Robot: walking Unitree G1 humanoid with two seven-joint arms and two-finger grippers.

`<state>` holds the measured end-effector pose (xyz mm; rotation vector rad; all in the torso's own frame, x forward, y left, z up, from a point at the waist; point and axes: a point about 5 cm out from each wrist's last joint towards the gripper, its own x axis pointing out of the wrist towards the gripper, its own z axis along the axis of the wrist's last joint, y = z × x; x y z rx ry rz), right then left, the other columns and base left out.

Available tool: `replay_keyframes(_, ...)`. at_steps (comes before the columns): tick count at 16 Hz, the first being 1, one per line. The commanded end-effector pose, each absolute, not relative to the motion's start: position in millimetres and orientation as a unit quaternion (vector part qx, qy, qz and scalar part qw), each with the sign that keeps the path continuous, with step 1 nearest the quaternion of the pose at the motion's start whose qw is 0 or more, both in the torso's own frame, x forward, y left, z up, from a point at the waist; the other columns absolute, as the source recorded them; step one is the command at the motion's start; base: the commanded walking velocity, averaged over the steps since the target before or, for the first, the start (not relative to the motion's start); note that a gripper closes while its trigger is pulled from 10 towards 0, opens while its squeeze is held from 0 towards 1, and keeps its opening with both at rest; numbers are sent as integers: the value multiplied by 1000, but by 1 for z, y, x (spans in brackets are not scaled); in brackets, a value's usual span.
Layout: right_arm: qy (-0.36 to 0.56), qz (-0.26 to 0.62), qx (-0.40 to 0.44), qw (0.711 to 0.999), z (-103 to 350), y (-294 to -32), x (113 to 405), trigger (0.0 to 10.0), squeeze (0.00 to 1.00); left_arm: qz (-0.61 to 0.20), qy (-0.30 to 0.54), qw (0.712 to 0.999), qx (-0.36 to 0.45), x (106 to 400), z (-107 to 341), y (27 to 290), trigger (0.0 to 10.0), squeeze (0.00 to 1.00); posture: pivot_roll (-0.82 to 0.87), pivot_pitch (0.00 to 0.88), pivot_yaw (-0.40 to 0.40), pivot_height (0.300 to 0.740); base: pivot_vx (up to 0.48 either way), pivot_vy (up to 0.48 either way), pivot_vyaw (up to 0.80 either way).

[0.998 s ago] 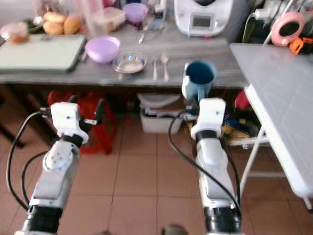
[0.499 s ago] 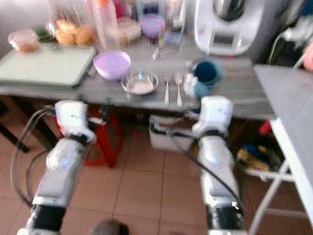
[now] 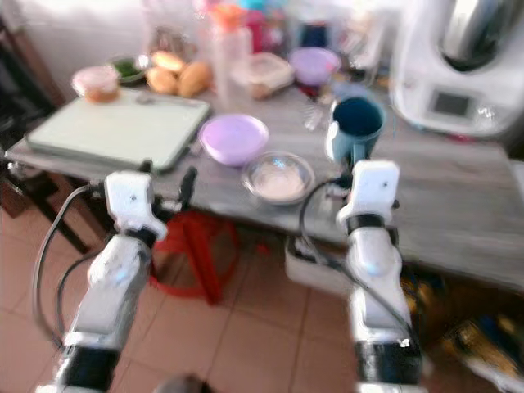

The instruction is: Setting the table

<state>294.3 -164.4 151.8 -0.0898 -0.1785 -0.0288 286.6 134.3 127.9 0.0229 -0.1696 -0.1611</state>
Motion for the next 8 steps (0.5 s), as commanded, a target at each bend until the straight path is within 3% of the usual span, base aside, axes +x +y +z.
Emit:
replay_keyframes(1, -97, -24, -48, 994, 155, -171, 293, 10000, 0, -88, -94, 992, 7, 288, 134, 128, 10000, 0, 23, 0, 6, 740, 480, 0, 0)
replay_keyframes(8, -82, -82, -56, 992, 151, -187, 292, 10000, 0, -95, -74, 993, 21, 259, 128, 143, 10000, 0, 46, 0, 9, 740, 0, 0, 0)
